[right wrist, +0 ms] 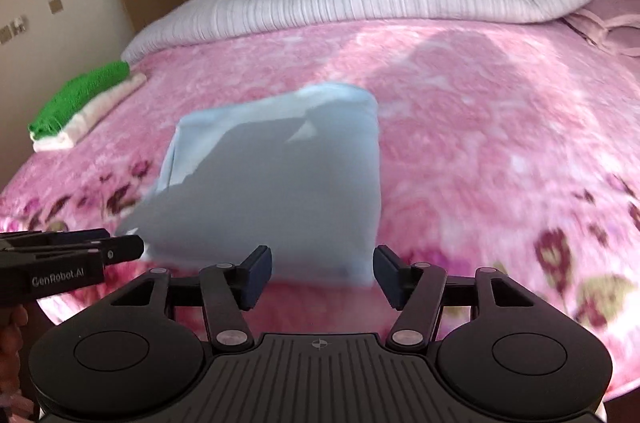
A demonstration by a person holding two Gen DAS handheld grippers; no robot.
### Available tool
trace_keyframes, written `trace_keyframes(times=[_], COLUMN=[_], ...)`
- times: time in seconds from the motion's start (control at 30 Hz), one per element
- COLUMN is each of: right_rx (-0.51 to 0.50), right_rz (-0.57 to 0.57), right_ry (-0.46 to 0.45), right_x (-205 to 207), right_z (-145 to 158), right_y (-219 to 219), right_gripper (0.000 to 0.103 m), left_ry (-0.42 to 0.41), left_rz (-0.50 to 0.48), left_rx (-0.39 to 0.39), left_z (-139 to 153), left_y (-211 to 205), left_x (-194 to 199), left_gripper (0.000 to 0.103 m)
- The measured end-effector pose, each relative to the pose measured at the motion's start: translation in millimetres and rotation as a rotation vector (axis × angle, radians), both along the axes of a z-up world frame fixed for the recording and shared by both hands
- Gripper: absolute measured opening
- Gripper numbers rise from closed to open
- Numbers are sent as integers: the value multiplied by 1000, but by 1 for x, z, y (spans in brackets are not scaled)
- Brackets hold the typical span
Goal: Fold clothes
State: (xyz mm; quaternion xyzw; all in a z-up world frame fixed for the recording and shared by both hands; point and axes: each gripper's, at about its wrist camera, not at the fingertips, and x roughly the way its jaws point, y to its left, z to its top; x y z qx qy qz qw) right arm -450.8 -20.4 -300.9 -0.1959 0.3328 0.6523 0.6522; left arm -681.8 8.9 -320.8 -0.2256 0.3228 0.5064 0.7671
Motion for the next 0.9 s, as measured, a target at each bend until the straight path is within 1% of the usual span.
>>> trace_keyframes(times=[0.1, 0.2, 0.33, 0.53, 0.73, 0.9], right_rx=[-24, -38, -38, -25, 7, 21], right_rz=[-14, -22, -28, -25, -27, -30], right_ry=[-9, -17, -50, -72, -87, -77], right_x=[-6, -11, -18, -28, -32, -32], right_z=[0, -1, -1, 2, 10, 13], right_y=[-15, -28, -45, -68, -85, -93], right_gripper=[61, 61, 61, 61, 61, 61], left_ry=[48, 74, 91, 85, 81, 87], left_rz=[1, -1, 1, -17, -38, -34], left_rx=[19, 33, 64, 98, 127, 148], left_z=[-1, 0, 4, 15, 24, 29], left_y=[-18, -32, -51, -75, -90, -98], left_x=[4, 5, 2, -1, 0, -1], left_gripper=[38, 39, 44, 44, 45, 49])
